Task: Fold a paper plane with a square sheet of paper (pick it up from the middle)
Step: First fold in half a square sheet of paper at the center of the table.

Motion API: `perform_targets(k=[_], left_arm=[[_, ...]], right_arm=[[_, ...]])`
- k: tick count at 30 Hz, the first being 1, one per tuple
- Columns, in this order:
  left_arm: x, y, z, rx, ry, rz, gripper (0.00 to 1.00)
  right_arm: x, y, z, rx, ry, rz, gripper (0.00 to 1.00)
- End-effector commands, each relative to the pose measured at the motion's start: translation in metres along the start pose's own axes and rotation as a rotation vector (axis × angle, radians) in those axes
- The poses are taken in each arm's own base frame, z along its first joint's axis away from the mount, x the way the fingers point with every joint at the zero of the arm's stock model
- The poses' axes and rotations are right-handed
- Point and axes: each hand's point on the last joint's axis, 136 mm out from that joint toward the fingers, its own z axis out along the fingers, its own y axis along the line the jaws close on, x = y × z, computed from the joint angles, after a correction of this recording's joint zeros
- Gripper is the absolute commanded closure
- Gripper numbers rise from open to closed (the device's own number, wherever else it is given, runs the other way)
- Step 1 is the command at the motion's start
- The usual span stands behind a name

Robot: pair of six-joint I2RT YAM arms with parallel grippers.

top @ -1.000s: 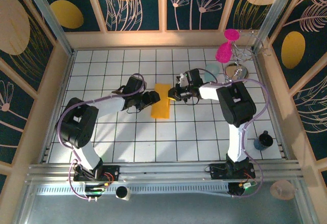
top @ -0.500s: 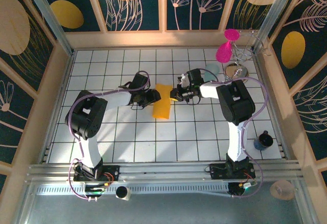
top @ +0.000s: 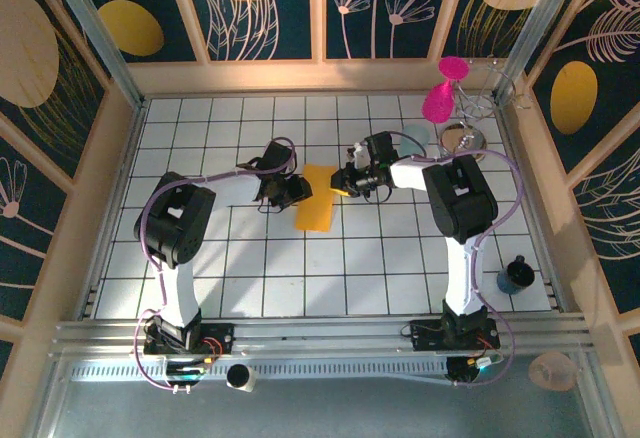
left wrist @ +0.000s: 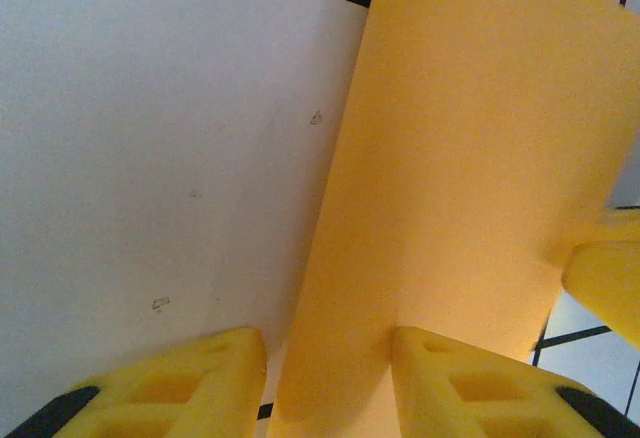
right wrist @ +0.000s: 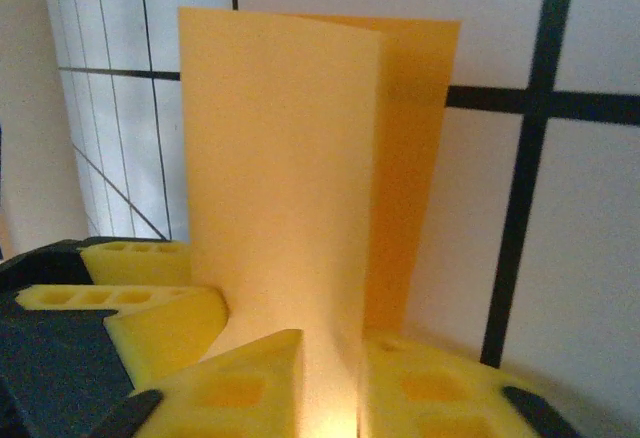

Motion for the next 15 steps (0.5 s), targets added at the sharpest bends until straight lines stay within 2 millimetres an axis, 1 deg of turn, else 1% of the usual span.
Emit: perform_targets(k=[1,6,10,15], left_arm=[[0.015,0.035,0.018,-0.135,0.044,-0.027,0.61],[0.019,0.051,0.021,-0.195,0.036,-0.063,0.64],[0.021,0.06,0.023,-0.221,0.022,-0.096,0.66],[0.026,0.062,0.029,-0.203,0.035,-0.126,0.67]], right_arm=[[-0.019,0.01,-0.022,0.039,-0.08,-0.014,0.74],[-0.024,0.011,-0.035,0.077,-0.143,-0.017,0.74],[-0.023,0.01,-0.036,0.075,-0.156,-0.003,0.74],[-0.022,0.007,-0.032,0.069,-0.148,0.011,0.74]])
